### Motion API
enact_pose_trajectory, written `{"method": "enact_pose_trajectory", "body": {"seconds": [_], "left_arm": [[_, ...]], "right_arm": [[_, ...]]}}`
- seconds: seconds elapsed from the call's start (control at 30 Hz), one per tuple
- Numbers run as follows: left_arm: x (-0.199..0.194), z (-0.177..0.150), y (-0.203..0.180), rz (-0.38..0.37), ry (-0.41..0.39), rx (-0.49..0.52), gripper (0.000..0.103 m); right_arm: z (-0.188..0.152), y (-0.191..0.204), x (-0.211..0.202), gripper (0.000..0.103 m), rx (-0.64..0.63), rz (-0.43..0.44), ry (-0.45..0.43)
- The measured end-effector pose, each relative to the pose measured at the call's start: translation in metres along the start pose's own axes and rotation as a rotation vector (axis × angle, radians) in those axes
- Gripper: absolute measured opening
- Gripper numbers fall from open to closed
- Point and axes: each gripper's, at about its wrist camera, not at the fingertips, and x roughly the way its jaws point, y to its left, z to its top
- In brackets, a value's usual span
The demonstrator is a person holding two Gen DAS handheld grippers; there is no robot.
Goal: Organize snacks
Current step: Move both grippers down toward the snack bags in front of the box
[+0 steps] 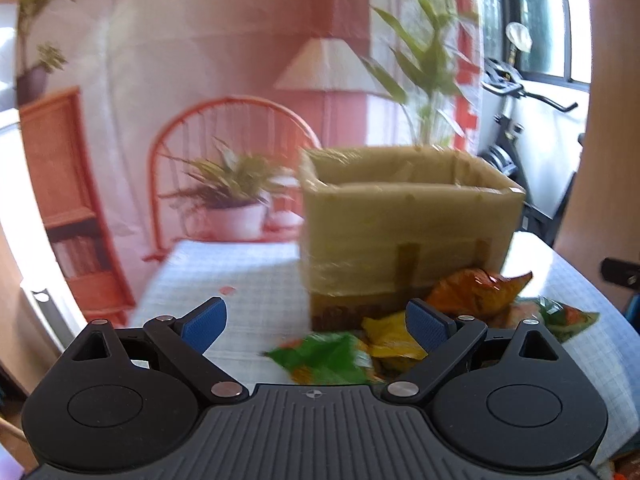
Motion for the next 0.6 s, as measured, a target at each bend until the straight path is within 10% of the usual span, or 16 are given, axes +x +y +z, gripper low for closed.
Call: {"method": "enact_pose_trajectory", "body": {"seconds": [0.6], "left_arm": [[0.070, -0.043, -0.046, -0.189, 0.178, -0.064, 0.090]], "right_arm": [[-0.052, -0.035, 0.039, 0.100, 0.002, 0.043, 0.130]]}}
